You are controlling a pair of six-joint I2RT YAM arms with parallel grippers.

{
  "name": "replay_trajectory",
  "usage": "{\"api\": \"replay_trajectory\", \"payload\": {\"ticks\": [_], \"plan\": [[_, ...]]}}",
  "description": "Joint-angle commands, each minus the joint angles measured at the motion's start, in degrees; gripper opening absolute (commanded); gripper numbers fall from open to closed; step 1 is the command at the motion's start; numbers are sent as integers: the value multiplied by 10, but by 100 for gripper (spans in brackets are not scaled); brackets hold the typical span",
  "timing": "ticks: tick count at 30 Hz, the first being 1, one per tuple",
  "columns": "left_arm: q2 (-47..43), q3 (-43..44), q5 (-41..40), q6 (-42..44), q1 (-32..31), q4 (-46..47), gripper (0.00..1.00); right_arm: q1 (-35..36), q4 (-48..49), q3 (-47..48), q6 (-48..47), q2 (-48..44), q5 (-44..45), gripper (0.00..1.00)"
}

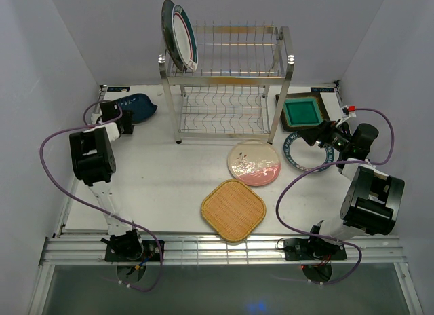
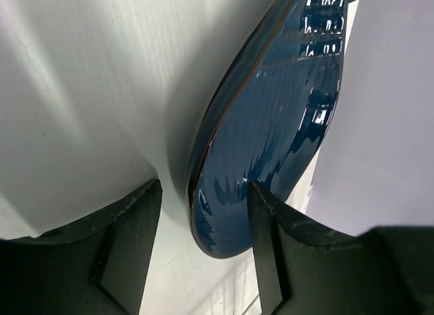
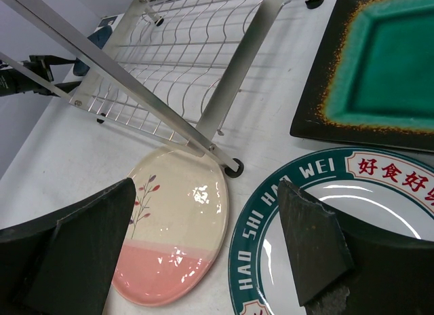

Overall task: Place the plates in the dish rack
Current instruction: Pick up the plate from the corner of the board.

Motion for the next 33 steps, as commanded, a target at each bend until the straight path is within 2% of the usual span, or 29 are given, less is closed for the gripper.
{"api": "replay_trajectory", "payload": {"ticks": [1, 6, 8, 10, 12, 18, 19, 22, 28, 33], "plan": [[10, 5, -9, -9, 1, 8, 64, -4, 25, 3, 6, 0, -12, 90], [29, -1, 3, -12, 2, 28, 59, -4, 25, 3, 6, 0, -12, 91], [33, -4, 5, -13, 2, 34, 51, -4, 25, 3, 5, 0, -11, 90], [38, -9, 8, -17, 2, 42, 38, -4, 25, 4, 6, 0, -11, 91], [39, -14, 9, -20, 2, 45, 30, -4, 25, 3, 5, 0, -10, 90], [29, -30, 8, -25, 2, 55, 27, -4, 25, 3, 5, -3, -10, 90], [24, -34, 9, -27, 2, 55, 24, -4, 25, 3, 5, -2, -10, 90], [12, -44, 9, -30, 2, 61, 1, -4, 25, 3, 5, -2, -11, 90], [-51, -86, 5, -41, -13, 73, 0, -4, 26, 3, 5, -2, -11, 90], [-136, -149, -44, -66, -28, 75, 0, -4, 25, 3, 4, -4, -10, 90]]}}
